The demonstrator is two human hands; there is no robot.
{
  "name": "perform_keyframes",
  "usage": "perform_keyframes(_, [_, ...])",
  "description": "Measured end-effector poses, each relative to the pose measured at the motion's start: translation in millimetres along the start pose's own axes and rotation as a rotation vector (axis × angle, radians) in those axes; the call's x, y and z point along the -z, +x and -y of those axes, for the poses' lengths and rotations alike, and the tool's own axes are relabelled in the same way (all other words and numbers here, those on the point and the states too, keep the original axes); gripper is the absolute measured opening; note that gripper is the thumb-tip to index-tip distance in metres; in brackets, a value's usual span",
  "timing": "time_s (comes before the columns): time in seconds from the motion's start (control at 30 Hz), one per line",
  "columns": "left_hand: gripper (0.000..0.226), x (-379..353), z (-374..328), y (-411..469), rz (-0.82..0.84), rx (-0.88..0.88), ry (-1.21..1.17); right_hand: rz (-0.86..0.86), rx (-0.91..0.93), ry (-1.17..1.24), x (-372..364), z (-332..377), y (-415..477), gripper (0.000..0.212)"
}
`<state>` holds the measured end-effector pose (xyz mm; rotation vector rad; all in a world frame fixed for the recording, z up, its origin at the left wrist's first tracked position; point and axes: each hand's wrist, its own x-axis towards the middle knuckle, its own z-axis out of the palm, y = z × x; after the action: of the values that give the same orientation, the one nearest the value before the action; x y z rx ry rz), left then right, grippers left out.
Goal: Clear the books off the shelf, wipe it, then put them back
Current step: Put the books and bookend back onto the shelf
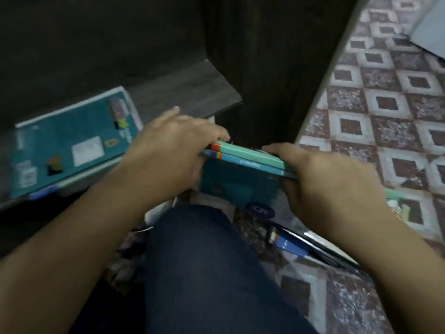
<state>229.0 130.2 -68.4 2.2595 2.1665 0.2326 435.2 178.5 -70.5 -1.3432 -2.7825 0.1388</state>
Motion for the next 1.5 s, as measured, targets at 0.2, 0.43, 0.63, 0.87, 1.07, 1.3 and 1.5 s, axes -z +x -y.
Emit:
perform_keyframes(0.2, [0.054, 44.7, 91.6, -68.2, -0.512, 0.263, 0.147, -0.575, 0.292, 0.054, -0.9, 85.4, 87.4, 0.037])
perform_keyframes(0.43, [0.061, 9.1, 198.4, -134.8, -0.658, 0.571, 0.273, -0.685, 0.613, 0.062, -42.8, 199.8, 182.3, 0.042])
perform_keyframes(0.63, [0.065, -69.1, 241.4, -183.7, -0.356, 0.692, 0.136, -0.094, 0.691, 0.039, -121.1, 238.4, 189.4, 0.056])
perform_keyframes(0.87, [0.072, -70.2, 257.8, -163.0, 0.008, 0.724, 0.091, 0.077, 0.639, -0.001, -131.6, 237.5, 207.3, 0.061])
perform_keyframes(1.07, [0.064, -70.6, 241.2, -138.5, 0.080, 0.853, 0.100, 0.195, 0.625, 0.132, -123.8, 230.3, 208.3, 0.065])
perform_keyframes(1.3, [0.062, -52.3, 155.5, -87.3, -0.014, 0.609, 0.114, 0.021, 0.500, 0.295, -97.8, 143.9, 156.8, 0.053])
perform_keyframes(1.5, [0.065, -72.9, 31.6, -11.9, 0.030, 0.177, -0.014, 0.074, 0.168, 0.253, -112.4, 0.1, 70.7, 0.042])
